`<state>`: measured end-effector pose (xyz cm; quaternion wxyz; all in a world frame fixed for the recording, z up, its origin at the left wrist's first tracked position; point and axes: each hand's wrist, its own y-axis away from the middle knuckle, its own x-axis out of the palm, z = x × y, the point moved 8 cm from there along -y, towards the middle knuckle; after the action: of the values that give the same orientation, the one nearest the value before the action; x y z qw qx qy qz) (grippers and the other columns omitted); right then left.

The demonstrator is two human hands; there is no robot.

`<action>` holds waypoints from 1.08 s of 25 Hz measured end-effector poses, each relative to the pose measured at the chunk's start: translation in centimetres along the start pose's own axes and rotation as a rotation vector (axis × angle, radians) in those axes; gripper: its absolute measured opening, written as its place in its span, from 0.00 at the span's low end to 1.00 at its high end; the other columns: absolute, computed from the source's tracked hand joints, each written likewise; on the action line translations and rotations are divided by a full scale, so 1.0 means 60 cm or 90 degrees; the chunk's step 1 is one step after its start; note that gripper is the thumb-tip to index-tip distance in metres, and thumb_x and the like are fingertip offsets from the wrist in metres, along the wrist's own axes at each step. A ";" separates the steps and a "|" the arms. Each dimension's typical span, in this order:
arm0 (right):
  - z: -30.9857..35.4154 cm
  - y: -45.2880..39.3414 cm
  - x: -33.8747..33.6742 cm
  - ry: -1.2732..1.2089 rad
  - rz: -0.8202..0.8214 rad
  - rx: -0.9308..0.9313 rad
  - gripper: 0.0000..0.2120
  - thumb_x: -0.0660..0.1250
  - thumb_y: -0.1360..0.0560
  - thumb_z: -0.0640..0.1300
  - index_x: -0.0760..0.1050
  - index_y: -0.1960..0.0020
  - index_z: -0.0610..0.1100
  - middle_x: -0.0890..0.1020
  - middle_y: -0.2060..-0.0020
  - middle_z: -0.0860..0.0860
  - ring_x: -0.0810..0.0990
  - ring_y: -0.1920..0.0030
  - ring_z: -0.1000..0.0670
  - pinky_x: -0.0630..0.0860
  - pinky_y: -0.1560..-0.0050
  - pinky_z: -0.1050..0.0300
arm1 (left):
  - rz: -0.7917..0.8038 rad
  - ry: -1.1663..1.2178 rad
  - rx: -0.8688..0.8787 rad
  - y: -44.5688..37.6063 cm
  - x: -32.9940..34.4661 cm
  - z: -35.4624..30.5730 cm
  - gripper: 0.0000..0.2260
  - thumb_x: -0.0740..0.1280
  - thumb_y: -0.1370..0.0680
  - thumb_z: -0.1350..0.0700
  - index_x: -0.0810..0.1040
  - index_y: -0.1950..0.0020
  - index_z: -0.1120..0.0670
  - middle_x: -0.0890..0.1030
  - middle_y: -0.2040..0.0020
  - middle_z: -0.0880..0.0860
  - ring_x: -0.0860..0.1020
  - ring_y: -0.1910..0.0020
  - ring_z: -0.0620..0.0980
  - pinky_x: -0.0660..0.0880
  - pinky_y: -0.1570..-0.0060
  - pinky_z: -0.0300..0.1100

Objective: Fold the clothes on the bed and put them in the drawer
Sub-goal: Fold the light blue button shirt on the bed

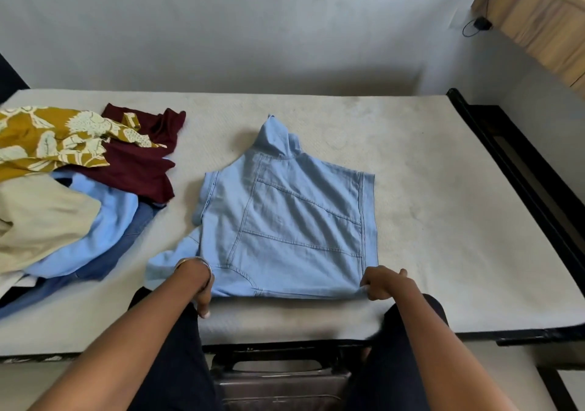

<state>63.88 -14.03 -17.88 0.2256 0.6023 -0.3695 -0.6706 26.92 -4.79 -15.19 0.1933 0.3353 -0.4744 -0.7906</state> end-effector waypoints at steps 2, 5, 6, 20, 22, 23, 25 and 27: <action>-0.013 -0.005 -0.013 -0.065 -0.020 -0.017 0.07 0.65 0.27 0.40 0.73 0.63 0.48 0.76 0.61 0.51 0.73 0.55 0.48 0.67 0.46 0.45 | 0.018 0.013 -0.004 -0.009 -0.022 0.027 0.31 0.73 0.33 0.37 0.78 0.38 0.55 0.80 0.42 0.53 0.80 0.47 0.53 0.77 0.46 0.46; -0.058 -0.034 -0.056 -0.375 -0.040 -0.064 0.08 0.69 0.28 0.35 0.76 0.66 0.42 0.78 0.67 0.47 0.75 0.61 0.49 0.70 0.61 0.59 | -0.038 -0.032 -0.029 -0.012 -0.108 0.101 0.37 0.74 0.37 0.35 0.73 0.34 0.54 0.79 0.38 0.53 0.79 0.44 0.52 0.76 0.45 0.46; -0.076 -0.046 -0.075 -0.517 -0.057 -0.071 0.04 0.71 0.27 0.34 0.79 0.61 0.36 0.80 0.64 0.45 0.76 0.60 0.48 0.72 0.58 0.57 | -0.090 -0.065 -0.055 -0.011 -0.151 0.126 0.35 0.73 0.36 0.36 0.72 0.34 0.52 0.77 0.37 0.52 0.78 0.42 0.51 0.74 0.44 0.47; -0.096 -0.099 0.002 -0.929 -0.402 0.196 0.19 0.74 0.28 0.56 0.75 0.55 0.41 0.76 0.62 0.49 0.73 0.61 0.48 0.67 0.64 0.56 | -0.590 0.689 -0.212 -0.140 -0.094 0.099 0.37 0.76 0.31 0.44 0.67 0.31 0.62 0.69 0.38 0.68 0.70 0.41 0.69 0.71 0.46 0.63; -0.097 -0.109 0.009 -0.879 -0.357 0.185 0.15 0.78 0.30 0.51 0.76 0.56 0.41 0.79 0.63 0.49 0.76 0.63 0.48 0.70 0.64 0.56 | -0.543 0.791 -0.226 -0.162 -0.072 0.114 0.37 0.74 0.30 0.42 0.67 0.29 0.60 0.68 0.33 0.66 0.67 0.36 0.68 0.68 0.41 0.63; -0.097 -0.115 0.006 -0.854 -0.340 0.170 0.13 0.78 0.30 0.48 0.77 0.54 0.41 0.81 0.61 0.48 0.78 0.61 0.47 0.73 0.62 0.55 | -0.561 0.815 -0.214 -0.166 -0.082 0.122 0.33 0.74 0.30 0.42 0.72 0.32 0.59 0.72 0.35 0.64 0.69 0.36 0.67 0.68 0.41 0.62; -0.101 -0.121 0.000 -0.843 -0.350 0.143 0.11 0.74 0.26 0.45 0.77 0.53 0.37 0.83 0.58 0.43 0.80 0.59 0.44 0.76 0.60 0.50 | -0.643 0.883 -0.137 -0.166 -0.116 0.142 0.25 0.75 0.29 0.46 0.78 0.42 0.63 0.79 0.45 0.64 0.76 0.43 0.65 0.72 0.44 0.54; -0.115 -0.117 -0.007 -0.835 -0.388 0.134 0.13 0.70 0.23 0.45 0.74 0.54 0.34 0.80 0.62 0.41 0.75 0.63 0.45 0.70 0.63 0.52 | -0.666 0.949 -0.089 -0.157 -0.137 0.159 0.15 0.73 0.26 0.55 0.78 0.46 0.64 0.81 0.51 0.65 0.79 0.49 0.64 0.72 0.48 0.49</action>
<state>71.65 -10.87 -23.02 -0.2978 0.1714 -0.3071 -0.8875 26.00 10.69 -17.52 0.0864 0.9192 0.0350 -0.3827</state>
